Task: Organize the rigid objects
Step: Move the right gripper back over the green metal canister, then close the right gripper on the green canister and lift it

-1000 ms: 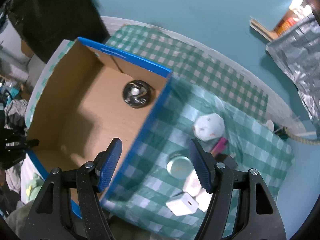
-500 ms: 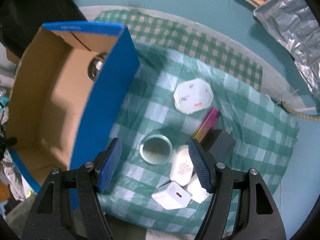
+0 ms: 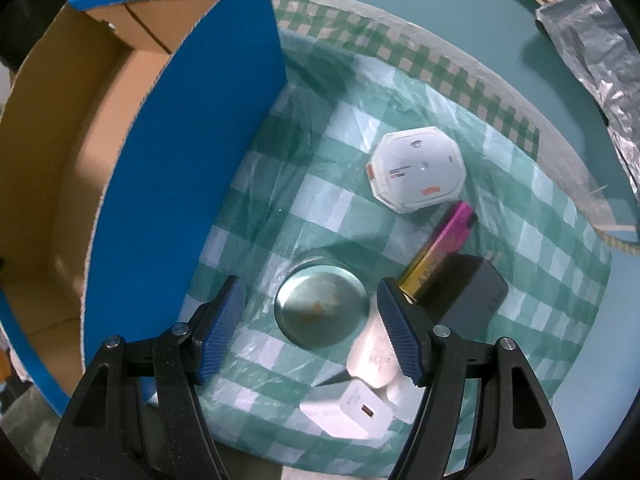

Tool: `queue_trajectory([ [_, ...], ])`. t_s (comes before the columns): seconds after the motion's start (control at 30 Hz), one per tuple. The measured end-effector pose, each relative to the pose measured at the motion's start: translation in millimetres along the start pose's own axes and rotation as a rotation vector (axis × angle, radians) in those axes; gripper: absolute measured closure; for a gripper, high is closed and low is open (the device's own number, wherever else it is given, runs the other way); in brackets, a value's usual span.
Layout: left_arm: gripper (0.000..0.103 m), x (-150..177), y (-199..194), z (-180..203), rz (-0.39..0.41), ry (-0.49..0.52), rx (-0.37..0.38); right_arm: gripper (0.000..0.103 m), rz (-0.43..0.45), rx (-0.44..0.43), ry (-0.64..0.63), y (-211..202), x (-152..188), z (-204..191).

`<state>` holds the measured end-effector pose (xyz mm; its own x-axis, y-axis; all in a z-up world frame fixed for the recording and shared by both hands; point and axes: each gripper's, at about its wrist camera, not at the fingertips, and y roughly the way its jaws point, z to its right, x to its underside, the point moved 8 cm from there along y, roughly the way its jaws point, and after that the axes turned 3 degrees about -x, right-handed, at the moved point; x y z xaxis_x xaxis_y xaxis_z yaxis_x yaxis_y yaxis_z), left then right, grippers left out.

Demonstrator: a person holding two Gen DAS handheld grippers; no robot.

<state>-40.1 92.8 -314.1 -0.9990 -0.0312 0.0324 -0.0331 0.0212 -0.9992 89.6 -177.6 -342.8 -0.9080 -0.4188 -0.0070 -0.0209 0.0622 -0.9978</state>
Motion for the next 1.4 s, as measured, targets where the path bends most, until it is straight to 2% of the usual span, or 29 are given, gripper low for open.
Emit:
queue_trajectory([
  [0.1, 0.096, -0.1, -0.2, -0.3, 0.000, 0.000, 0.000, 0.033, -0.014, 0.001, -0.008, 8.8, -0.7, -0.3],
  [0.27, 0.096, -0.6, 0.2, -1.1, -0.001, -0.006, 0.004, 0.042, -0.032, 0.006, 0.000, 18.7, -0.7, 0.2],
  [0.43, 0.096, -0.6, 0.3, -1.2, -0.002, -0.006, 0.005, 0.057, -0.045, -0.006, 0.008, 25.2, -2.3, 6.6],
  [0.87, 0.096, -1.7, 1.6, -1.8, -0.006, -0.001, 0.004, 0.059, -0.039, -0.016, -0.015, 16.6, 1.2, 1.1],
  [1.4, 0.096, -1.8, 1.5, -2.1, -0.006, -0.002, 0.004, 0.059, 0.017, -0.011, -0.038, -24.0, -3.0, -14.4],
])
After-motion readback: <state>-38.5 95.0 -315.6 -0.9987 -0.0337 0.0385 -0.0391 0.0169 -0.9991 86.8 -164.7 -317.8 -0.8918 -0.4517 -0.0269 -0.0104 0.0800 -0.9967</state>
